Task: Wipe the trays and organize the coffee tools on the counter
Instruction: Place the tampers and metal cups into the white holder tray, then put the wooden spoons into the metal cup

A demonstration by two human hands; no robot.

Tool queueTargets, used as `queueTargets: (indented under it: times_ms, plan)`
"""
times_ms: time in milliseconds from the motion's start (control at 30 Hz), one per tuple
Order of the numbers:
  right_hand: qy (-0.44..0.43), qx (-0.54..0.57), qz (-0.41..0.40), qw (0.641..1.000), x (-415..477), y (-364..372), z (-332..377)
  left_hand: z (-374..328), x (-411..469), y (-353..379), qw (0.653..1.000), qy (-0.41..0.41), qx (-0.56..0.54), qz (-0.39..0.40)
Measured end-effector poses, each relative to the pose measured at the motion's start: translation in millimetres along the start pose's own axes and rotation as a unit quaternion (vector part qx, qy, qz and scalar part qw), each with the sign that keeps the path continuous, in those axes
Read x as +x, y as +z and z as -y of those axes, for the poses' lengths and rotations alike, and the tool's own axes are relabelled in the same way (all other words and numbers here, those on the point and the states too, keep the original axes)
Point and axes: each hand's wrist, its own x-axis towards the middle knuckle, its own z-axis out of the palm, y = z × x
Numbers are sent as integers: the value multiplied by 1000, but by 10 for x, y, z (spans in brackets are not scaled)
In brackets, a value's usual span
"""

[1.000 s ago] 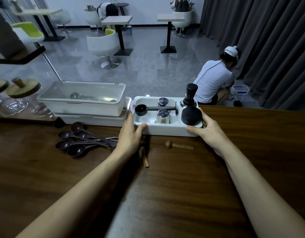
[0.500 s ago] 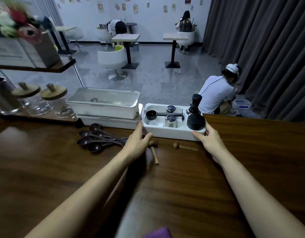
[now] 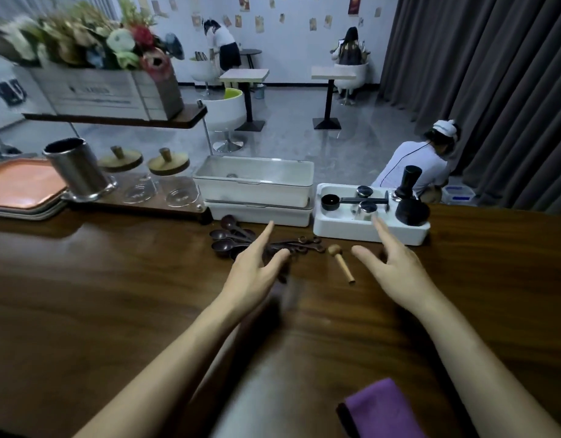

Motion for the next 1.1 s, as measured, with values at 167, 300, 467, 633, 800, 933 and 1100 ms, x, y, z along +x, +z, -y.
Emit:
queueTargets:
  times_ms: [167, 300, 467, 633, 800, 933, 1100]
  plan:
    - [-34, -11, 83, 996, -176, 739, 647, 387, -259, -745, 1000, 20, -18, 7]
    - [-51, -14, 117, 992, -197, 1212, 1109, 803, -388, -1410, 998, -2, -64, 11]
    - [-87, 32, 147, 985, -33, 1857, 1614, 1201, -432, -2105, 996, -41, -75, -10]
    - [-134, 57, 177, 973, 312, 2528, 2138, 1474, -369, -2699, 993, -66, -73, -61]
    - [-138, 59, 182, 972, 612, 3206, 2673, 1882, -255, -3279, 990, -86, -60, -90]
    - [-143, 125, 185, 964, 910, 3734, 3179, 2193, 96, -3735, 989, -80, -53, -111]
    - [-134, 182, 143, 963, 1284, 4274, 3733, 2512, 667, -4230, 992, -63, -62, -86]
